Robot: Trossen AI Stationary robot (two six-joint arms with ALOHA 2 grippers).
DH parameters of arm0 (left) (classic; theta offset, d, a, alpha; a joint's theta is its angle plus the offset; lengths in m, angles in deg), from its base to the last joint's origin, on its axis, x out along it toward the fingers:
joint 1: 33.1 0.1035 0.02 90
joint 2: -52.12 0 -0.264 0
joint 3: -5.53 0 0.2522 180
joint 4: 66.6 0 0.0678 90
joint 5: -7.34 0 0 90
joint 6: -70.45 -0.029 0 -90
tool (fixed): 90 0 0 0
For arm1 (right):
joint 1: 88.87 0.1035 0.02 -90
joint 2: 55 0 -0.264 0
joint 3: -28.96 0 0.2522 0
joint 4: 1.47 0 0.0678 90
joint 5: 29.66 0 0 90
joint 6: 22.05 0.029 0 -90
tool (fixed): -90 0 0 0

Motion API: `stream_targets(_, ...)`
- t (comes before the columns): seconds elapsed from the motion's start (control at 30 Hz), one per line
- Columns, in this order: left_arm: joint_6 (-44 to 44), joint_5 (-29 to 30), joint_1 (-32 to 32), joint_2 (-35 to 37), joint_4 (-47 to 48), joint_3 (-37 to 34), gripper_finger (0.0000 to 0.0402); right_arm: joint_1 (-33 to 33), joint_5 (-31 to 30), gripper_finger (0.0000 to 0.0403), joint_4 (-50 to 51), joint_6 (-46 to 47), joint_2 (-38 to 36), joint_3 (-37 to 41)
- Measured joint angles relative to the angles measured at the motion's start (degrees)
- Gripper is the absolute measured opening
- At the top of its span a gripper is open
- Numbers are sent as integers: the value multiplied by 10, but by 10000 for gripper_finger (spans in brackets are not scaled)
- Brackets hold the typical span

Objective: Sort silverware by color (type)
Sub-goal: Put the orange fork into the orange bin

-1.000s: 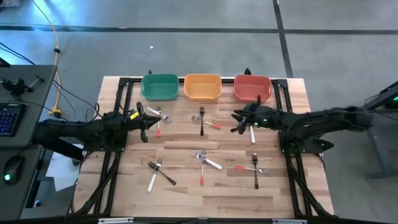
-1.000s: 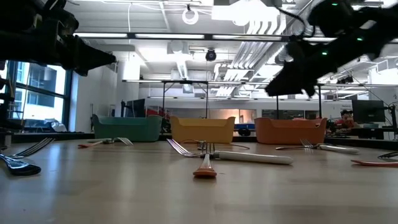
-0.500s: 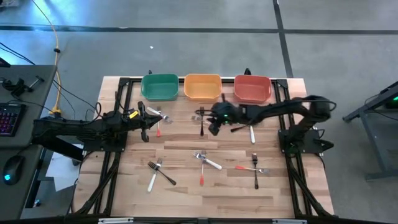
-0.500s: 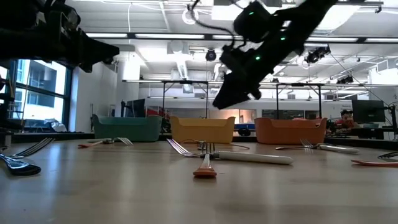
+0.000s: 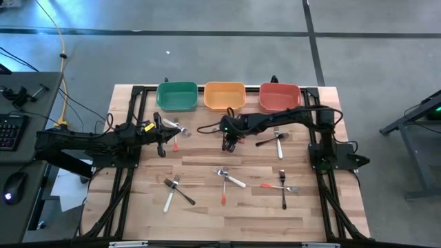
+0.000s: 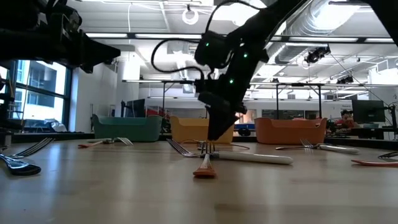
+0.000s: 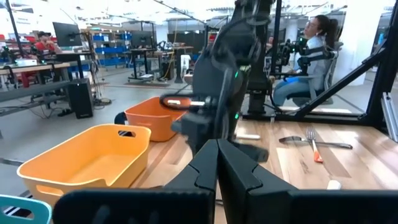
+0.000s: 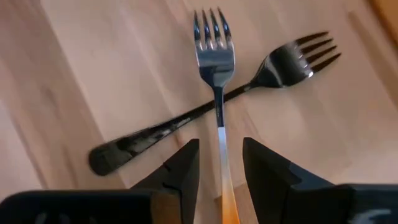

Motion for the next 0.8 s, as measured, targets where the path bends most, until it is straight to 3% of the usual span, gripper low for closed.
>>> stream_targets(0.3, 15, 0, 0, 0, 1, 0, 0, -19, 6, 44, 28, 23, 12, -2)
stream_targets(0.5, 20, 0, 0, 0, -4, 0, 0, -26, 43, 8, 31, 25, 11, -2)
stream_targets(0.8, 19, 0, 0, 0, -4, 0, 0, -30, 66, 2, 35, 33, 6, -1)
